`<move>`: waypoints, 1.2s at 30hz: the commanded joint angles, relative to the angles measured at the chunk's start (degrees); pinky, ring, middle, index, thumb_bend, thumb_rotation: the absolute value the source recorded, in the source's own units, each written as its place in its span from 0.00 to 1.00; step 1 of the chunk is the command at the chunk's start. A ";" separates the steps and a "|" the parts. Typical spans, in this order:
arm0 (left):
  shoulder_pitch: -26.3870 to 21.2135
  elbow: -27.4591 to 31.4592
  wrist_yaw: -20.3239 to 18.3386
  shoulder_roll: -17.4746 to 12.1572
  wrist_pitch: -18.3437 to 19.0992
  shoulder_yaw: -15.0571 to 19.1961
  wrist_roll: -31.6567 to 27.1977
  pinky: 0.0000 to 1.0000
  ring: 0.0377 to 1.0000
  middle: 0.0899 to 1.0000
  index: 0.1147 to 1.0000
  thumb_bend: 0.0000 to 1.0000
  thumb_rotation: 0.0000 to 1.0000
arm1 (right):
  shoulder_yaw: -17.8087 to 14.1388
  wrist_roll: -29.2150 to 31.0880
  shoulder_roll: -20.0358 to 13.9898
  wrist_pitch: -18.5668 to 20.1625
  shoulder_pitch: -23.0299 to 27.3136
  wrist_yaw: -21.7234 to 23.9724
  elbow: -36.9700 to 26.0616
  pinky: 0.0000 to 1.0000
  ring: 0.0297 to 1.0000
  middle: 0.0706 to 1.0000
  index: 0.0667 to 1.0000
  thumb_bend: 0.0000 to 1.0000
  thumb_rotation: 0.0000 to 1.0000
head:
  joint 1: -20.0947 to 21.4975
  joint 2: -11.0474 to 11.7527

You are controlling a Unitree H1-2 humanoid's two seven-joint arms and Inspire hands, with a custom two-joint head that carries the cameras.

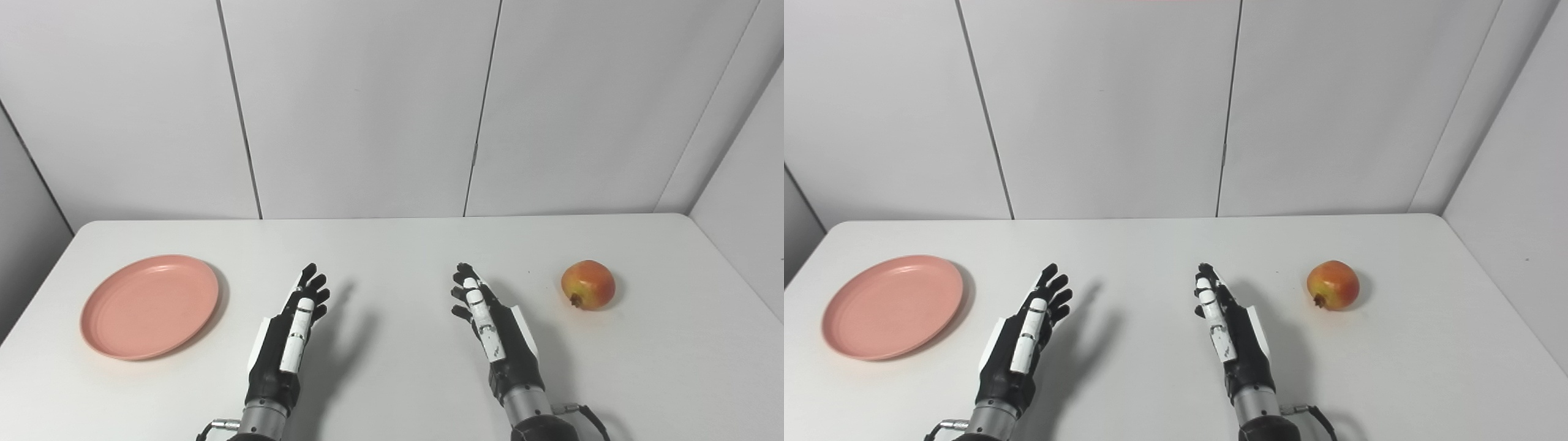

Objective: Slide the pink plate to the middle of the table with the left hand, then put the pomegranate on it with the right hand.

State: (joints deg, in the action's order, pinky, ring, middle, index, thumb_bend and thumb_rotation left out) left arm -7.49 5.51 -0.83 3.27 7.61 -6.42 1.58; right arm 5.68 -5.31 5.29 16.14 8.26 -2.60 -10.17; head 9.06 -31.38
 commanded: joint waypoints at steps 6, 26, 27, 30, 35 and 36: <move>-1.52 1.23 0.18 1.23 -1.59 -1.14 1.17 0.93 0.91 0.94 0.93 0.47 1.00 | -0.21 0.65 -0.77 -2.77 0.67 0.69 -1.03 0.86 0.89 0.90 0.90 0.26 1.00 | -3.88 0.60; -1.10 -2.79 5.36 7.89 -3.22 -6.28 9.86 0.87 0.90 0.91 0.89 0.44 1.00 | -4.70 8.63 -6.94 -3.13 -1.11 5.64 -2.44 0.92 0.92 0.93 0.93 0.21 1.00 | -21.99 4.33; -1.22 -3.08 5.56 8.02 -3.36 -6.49 10.18 0.88 0.90 0.91 0.90 0.44 1.00 | -4.87 9.13 -7.10 -3.22 -1.08 5.82 -2.25 0.93 0.92 0.93 0.93 0.22 1.00 | -22.44 4.44; -1.45 -3.62 6.06 8.34 -3.57 -6.71 10.73 0.88 0.90 0.92 0.90 0.43 1.00 | -5.16 9.95 -7.23 -3.02 -1.02 6.12 -2.15 0.94 0.93 0.94 0.93 0.22 1.00 | -22.40 4.46; -1.54 -3.77 5.88 8.13 -3.50 -6.59 10.66 0.89 0.91 0.92 0.90 0.44 1.00 | -5.09 9.84 -7.30 -3.41 -0.94 6.25 -1.86 0.94 0.93 0.93 0.93 0.22 1.00 | -22.32 4.46; -1.57 -3.74 5.85 8.09 -3.45 -6.56 10.66 0.89 0.91 0.92 0.91 0.45 1.00 | -5.16 9.93 -7.22 -3.34 -0.91 6.22 -1.87 0.94 0.92 0.93 0.93 0.22 1.00 | -22.29 4.47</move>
State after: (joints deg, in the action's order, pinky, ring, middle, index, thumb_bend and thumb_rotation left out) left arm -7.41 0.74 4.39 9.75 6.34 -12.32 11.63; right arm 0.83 4.16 -1.72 16.03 6.44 3.24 -10.76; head -13.27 -26.89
